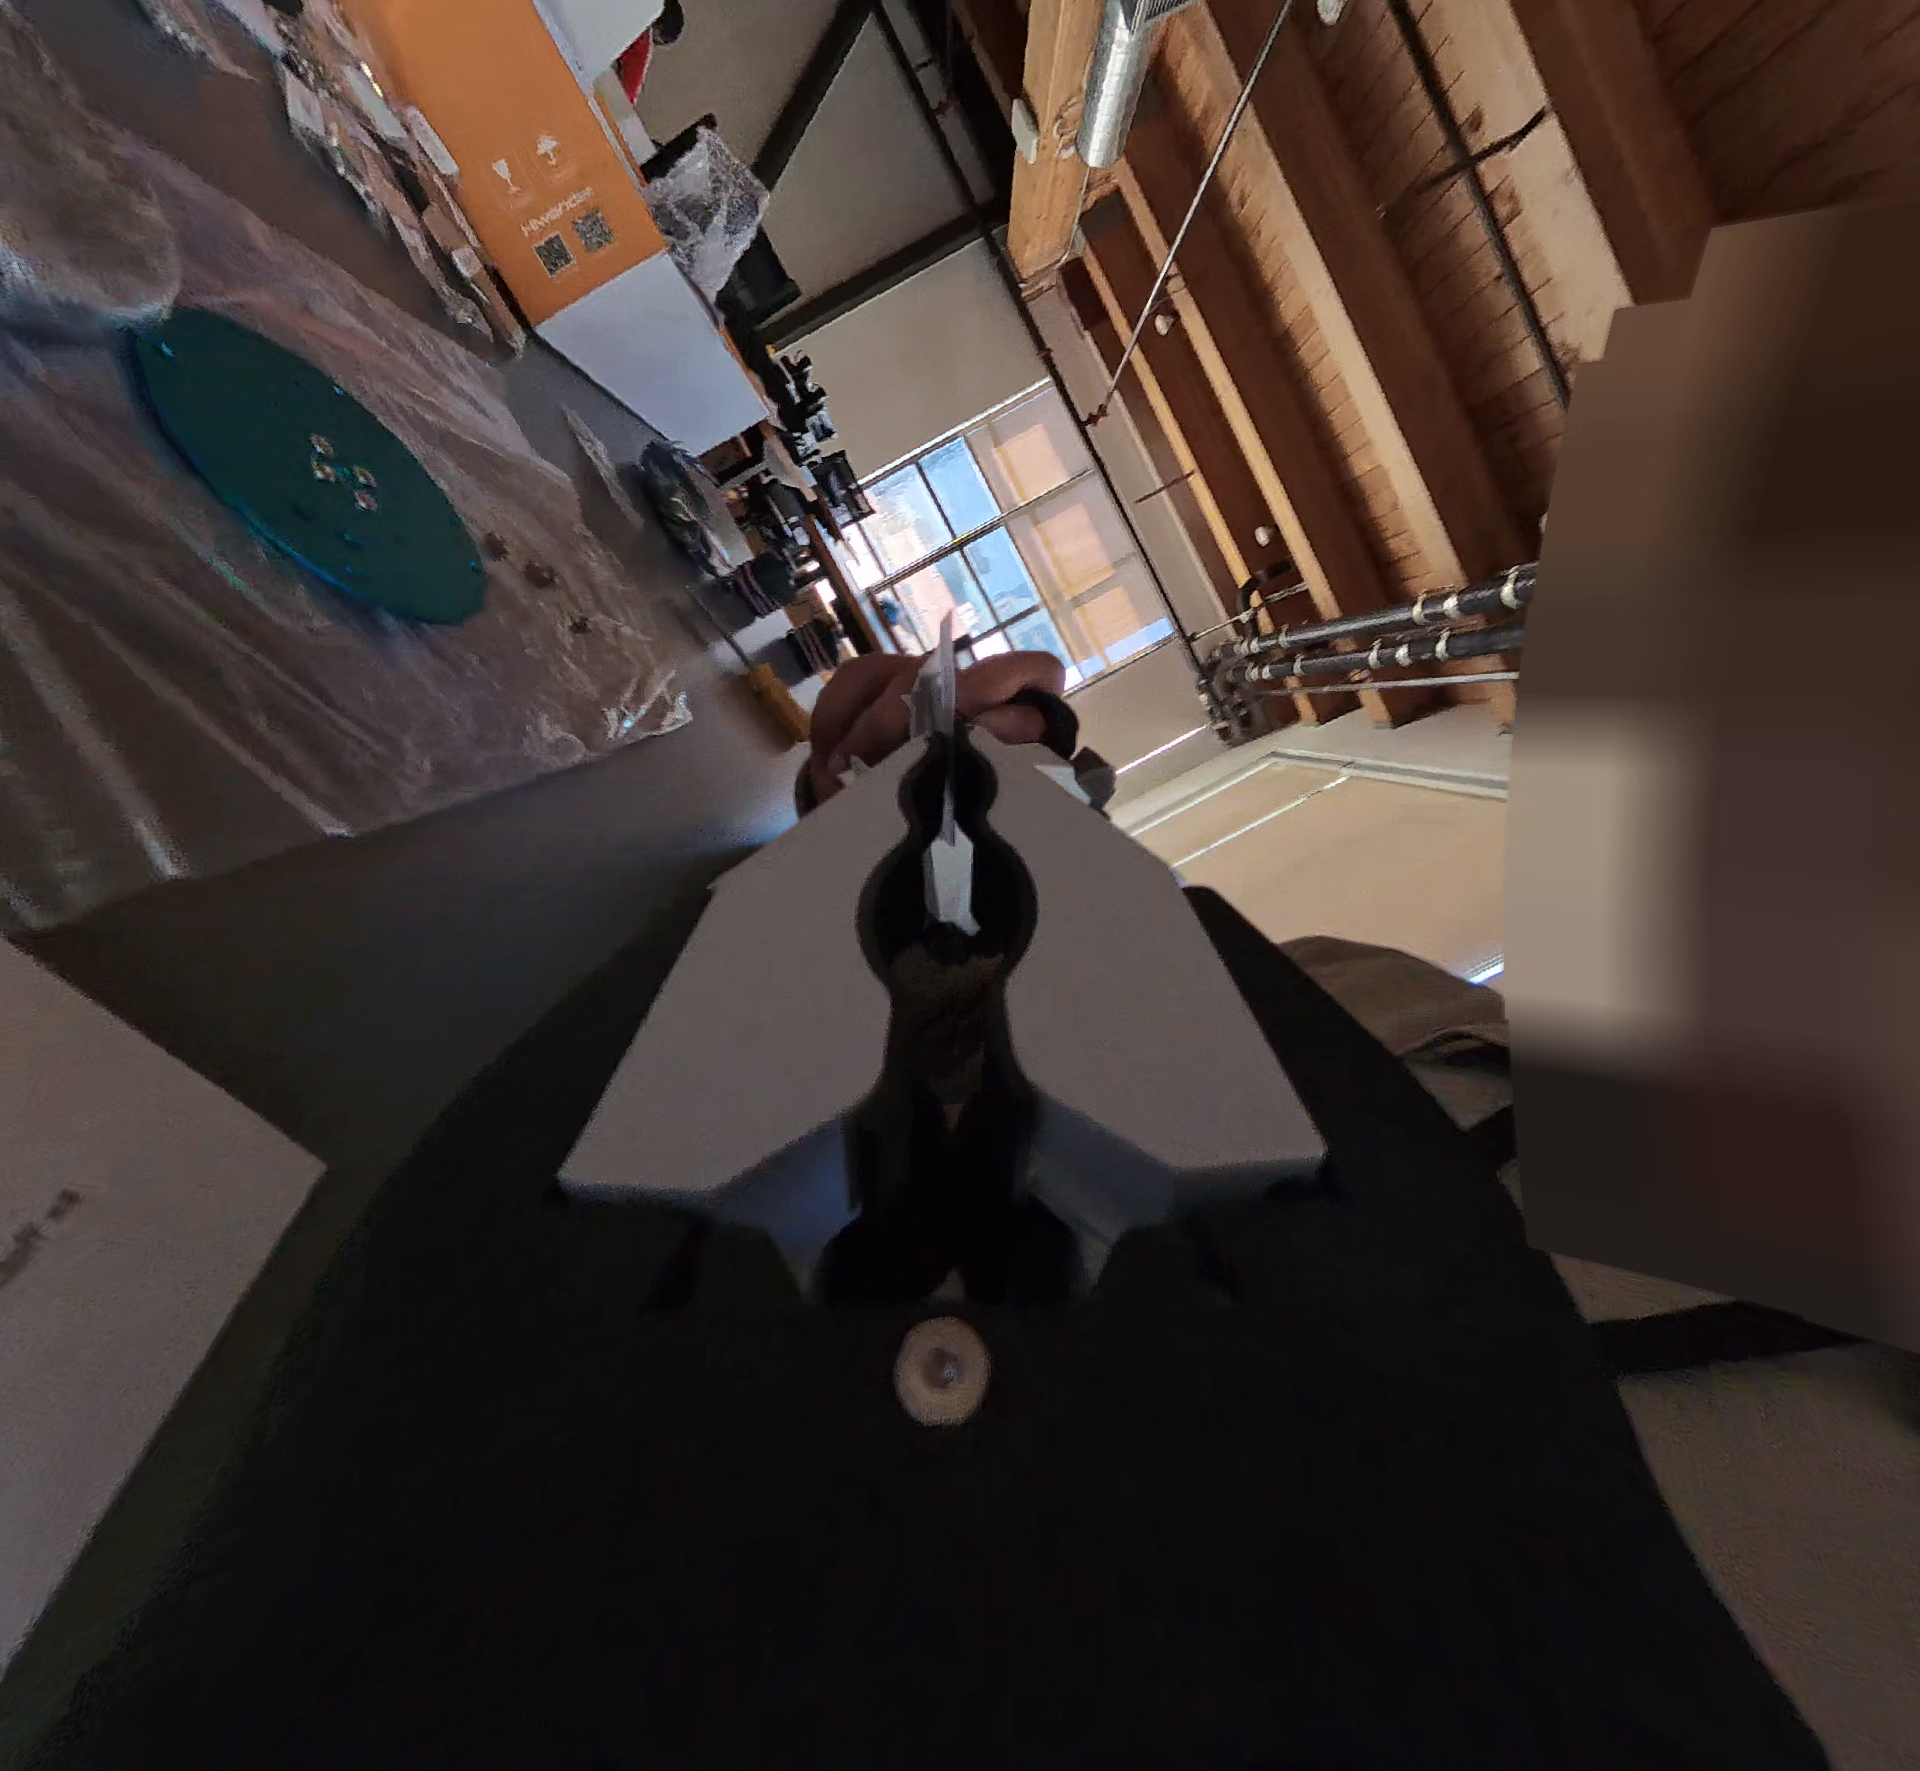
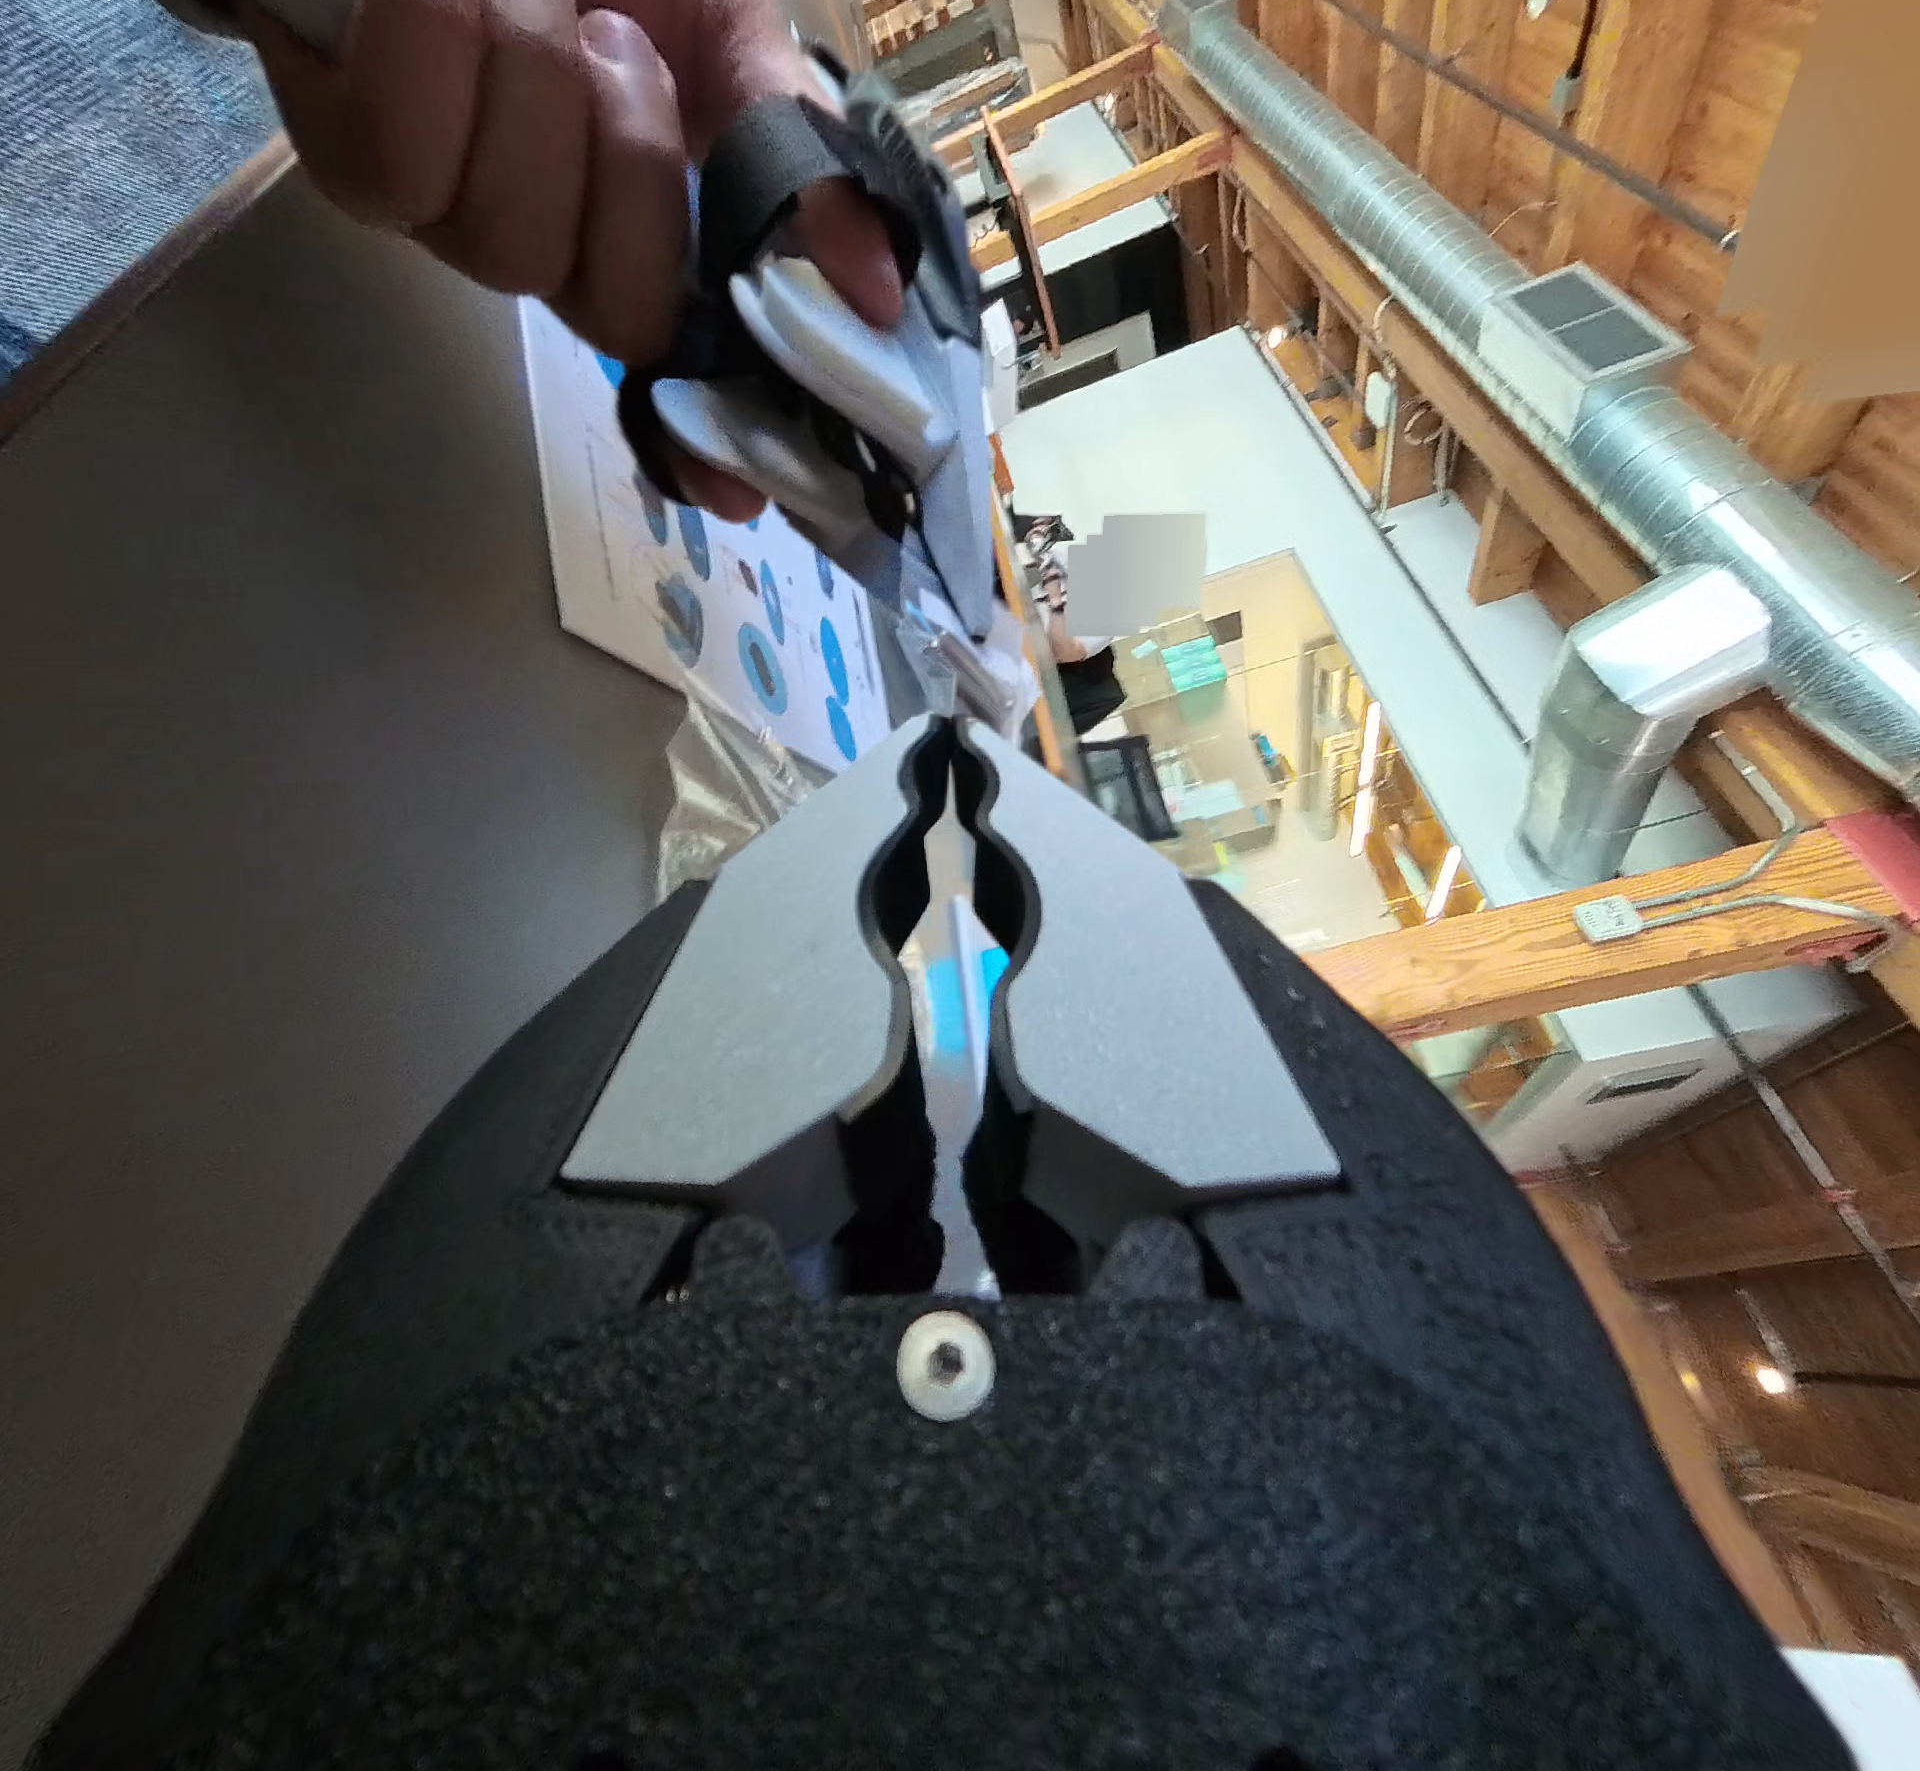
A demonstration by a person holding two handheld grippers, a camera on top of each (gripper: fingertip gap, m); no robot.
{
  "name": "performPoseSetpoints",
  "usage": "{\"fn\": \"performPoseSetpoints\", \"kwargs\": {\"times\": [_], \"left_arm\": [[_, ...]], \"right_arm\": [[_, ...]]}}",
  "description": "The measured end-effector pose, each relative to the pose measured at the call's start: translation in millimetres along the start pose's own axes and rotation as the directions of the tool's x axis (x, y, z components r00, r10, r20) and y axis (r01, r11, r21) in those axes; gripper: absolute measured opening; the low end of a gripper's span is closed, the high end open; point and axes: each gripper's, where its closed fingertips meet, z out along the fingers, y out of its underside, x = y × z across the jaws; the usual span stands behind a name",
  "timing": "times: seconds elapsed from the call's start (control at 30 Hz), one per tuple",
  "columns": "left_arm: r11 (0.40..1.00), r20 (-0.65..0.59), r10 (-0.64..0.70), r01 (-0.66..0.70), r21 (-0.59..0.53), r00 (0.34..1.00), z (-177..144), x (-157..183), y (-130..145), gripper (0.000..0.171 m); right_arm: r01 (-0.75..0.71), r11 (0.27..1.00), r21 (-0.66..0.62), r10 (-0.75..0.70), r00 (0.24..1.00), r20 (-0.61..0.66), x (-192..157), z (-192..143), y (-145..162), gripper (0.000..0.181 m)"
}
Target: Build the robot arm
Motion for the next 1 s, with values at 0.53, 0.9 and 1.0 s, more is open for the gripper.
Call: {"fn": "performPoseSetpoints", "kwargs": {"times": [0.53, 0.9, 1.0], "left_arm": [[0.872, 0.219, 0.354, -0.235, -0.430, 0.909, 120, -57, -42, 0.000], [0.861, 0.196, 0.342, -0.222, -0.458, 0.919, 150, -85, -21, 0.000], [0.872, 0.191, 0.324, -0.213, -0.441, 0.927, 147, -87, -24, 0.000]], "right_arm": [[-0.759, 0.522, -0.391, 0.831, 0.556, 0.029, 37, -3, 125, 0.082], [-0.678, 0.583, -0.447, 0.716, 0.689, -0.112, 27, -17, 161, 0.042], [-0.655, 0.604, -0.454, 0.687, 0.717, -0.121, 24, -17, 163, 0.042]]}}
